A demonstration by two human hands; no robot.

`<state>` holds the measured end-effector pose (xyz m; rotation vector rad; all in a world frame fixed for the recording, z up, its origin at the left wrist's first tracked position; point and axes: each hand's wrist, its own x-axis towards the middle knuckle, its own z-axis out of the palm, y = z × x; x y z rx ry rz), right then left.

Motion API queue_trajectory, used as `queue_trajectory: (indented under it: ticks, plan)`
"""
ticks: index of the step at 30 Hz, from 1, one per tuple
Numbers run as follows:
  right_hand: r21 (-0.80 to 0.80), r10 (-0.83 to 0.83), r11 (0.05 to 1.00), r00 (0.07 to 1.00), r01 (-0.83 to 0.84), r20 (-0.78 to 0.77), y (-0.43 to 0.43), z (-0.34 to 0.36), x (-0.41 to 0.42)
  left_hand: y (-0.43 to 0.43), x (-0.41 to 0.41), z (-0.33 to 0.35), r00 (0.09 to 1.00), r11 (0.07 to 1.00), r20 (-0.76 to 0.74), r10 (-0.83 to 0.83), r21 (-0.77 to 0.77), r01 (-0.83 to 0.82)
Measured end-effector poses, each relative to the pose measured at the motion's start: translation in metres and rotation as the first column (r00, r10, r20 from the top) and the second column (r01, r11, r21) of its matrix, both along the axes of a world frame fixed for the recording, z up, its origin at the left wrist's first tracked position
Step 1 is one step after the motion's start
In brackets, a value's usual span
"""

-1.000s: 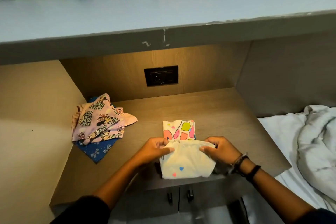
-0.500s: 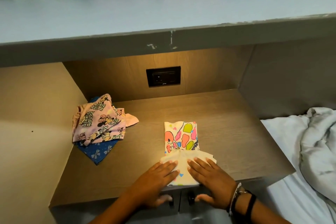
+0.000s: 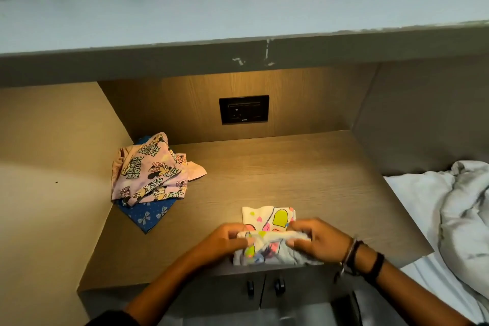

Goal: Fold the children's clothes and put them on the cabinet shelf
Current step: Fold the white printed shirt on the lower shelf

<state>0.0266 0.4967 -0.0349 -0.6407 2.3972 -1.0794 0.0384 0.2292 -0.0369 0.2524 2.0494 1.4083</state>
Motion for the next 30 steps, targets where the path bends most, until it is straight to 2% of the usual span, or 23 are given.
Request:
queue_trajectory:
  ticks: [2, 4, 7, 9, 12, 14, 16, 17, 19, 21, 22, 26, 28, 30]
  plan:
    - [-0.035, -0.07, 0.997, 0.994, 0.073, 0.084, -0.003, 0.002, -0.021, 0.001, -0.023, 0.011, 0.989, 0.992, 0.083, 0.12, 0.034, -0.124]
    - [-0.012, -0.15, 0.988, 0.979, 0.153, 0.135, -0.009, 0.001, -0.043, 0.006, -0.044, 0.014, 0.96, 0.971, 0.141, 0.241, -0.021, -0.24]
    - [0.165, -0.222, 0.965, 0.968, 0.202, 0.114, -0.016, -0.008, -0.068, 0.017, -0.063, 0.005, 0.86, 0.891, 0.239, 0.451, -0.072, -0.448]
    - [0.319, -0.244, 0.919, 0.97, 0.234, -0.007, -0.018, -0.016, -0.073, 0.025, -0.063, 0.002, 0.825, 0.843, 0.18, 0.536, -0.057, -0.535]
    - [0.445, -0.151, 0.854, 0.946, 0.271, -0.286, -0.018, -0.025, -0.064, 0.031, -0.048, 0.0, 0.718, 0.716, -0.067, 0.693, -0.05, -0.696]
    - [0.454, -0.101, 0.86, 0.951, 0.231, -0.293, -0.019, -0.031, -0.062, 0.036, -0.025, 0.0, 0.628, 0.621, -0.237, 0.742, -0.114, -0.776]
    - [0.451, -0.118, 0.871, 0.974, 0.195, -0.194, -0.022, -0.034, -0.064, 0.044, 0.003, -0.004, 0.576, 0.553, -0.268, 0.772, -0.163, -0.817]
    - [0.457, -0.139, 0.868, 0.978, 0.197, -0.158, -0.024, -0.034, -0.067, 0.049, 0.015, -0.008, 0.572, 0.536, -0.206, 0.794, -0.205, -0.819]
    - [0.449, -0.212, 0.863, 0.973, 0.231, -0.093, -0.028, -0.033, -0.073, 0.06, 0.028, -0.015, 0.507, 0.514, 0.096, 0.857, -0.245, -0.822]
    - [0.419, -0.292, 0.871, 0.956, 0.256, 0.021, -0.03, -0.032, -0.076, 0.069, 0.028, -0.015, 0.406, 0.51, 0.42, 0.812, -0.173, -0.842]
    - [0.406, -0.314, 0.877, 0.946, 0.256, 0.083, -0.031, -0.031, -0.076, 0.072, 0.025, -0.013, 0.402, 0.524, 0.492, 0.772, -0.136, -0.841]
    - [0.331, -0.357, 0.904, 0.905, 0.272, 0.233, -0.026, -0.035, -0.065, 0.089, 0.005, -0.009, 0.434, 0.535, 0.45, 0.78, -0.12, -0.836]
    - [0.257, -0.422, 0.897, 0.868, 0.359, 0.261, -0.017, -0.036, -0.056, 0.099, -0.002, -0.008, 0.483, 0.567, 0.415, 0.771, -0.101, -0.817]
    - [0.11, -0.493, 0.868, 0.812, 0.484, 0.313, -0.001, -0.033, -0.045, 0.113, -0.009, -0.007, 0.544, 0.606, 0.411, 0.732, -0.027, -0.795]
